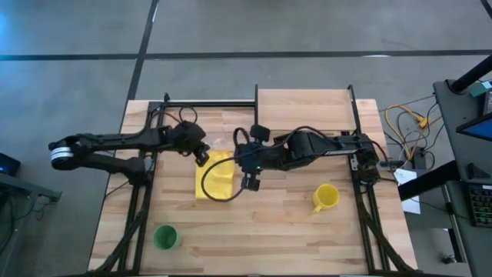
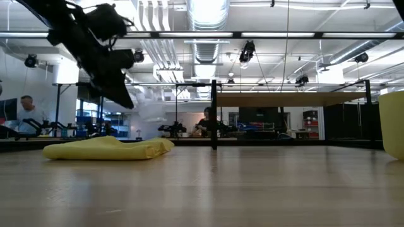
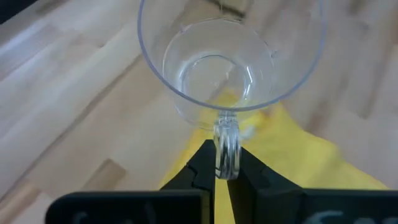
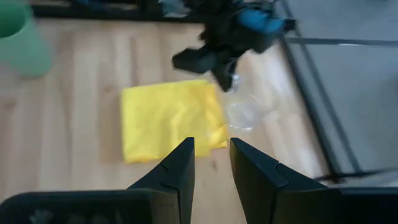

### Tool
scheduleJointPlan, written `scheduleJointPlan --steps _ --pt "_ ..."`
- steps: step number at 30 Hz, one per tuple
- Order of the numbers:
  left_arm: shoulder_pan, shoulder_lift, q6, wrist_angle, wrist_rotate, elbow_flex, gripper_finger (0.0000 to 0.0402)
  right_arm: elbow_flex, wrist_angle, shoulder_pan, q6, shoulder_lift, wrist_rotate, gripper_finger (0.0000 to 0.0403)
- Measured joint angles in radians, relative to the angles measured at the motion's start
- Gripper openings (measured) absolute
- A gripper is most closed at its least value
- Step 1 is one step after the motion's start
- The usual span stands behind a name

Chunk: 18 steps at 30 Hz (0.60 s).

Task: Stack small to large cups/mugs on shelf
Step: Put the transparent mug on the shelf

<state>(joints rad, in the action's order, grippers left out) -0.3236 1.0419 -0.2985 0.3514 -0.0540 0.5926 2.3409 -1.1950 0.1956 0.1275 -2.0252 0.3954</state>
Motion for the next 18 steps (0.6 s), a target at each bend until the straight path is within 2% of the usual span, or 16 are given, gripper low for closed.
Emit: scheduleJointPlan --steps 4,11,15,18 --pt "0.066 -0.055 0.021 0.005 0.000 0.000 0.0002 -0.004 0.030 -0.024 -0.057 -0.032 -0.134 0.0095" --pt "0.176 -0.081 0.180 0.060 -0.008 0.009 0.0002 -0.006 0.114 -0.055 -0.220 -0.108 -0.167 0.0095" --pt "0.214 -0.071 0.240 0.113 -0.010 0.014 0.0002 -0.006 0.115 -0.079 -0.202 -0.130 -0.187 0.0095" --pt "0.226 -0.070 0.253 0.112 -0.011 0.015 0.0003 -0.006 0.147 -0.097 -0.176 -0.137 -0.262 0.0095"
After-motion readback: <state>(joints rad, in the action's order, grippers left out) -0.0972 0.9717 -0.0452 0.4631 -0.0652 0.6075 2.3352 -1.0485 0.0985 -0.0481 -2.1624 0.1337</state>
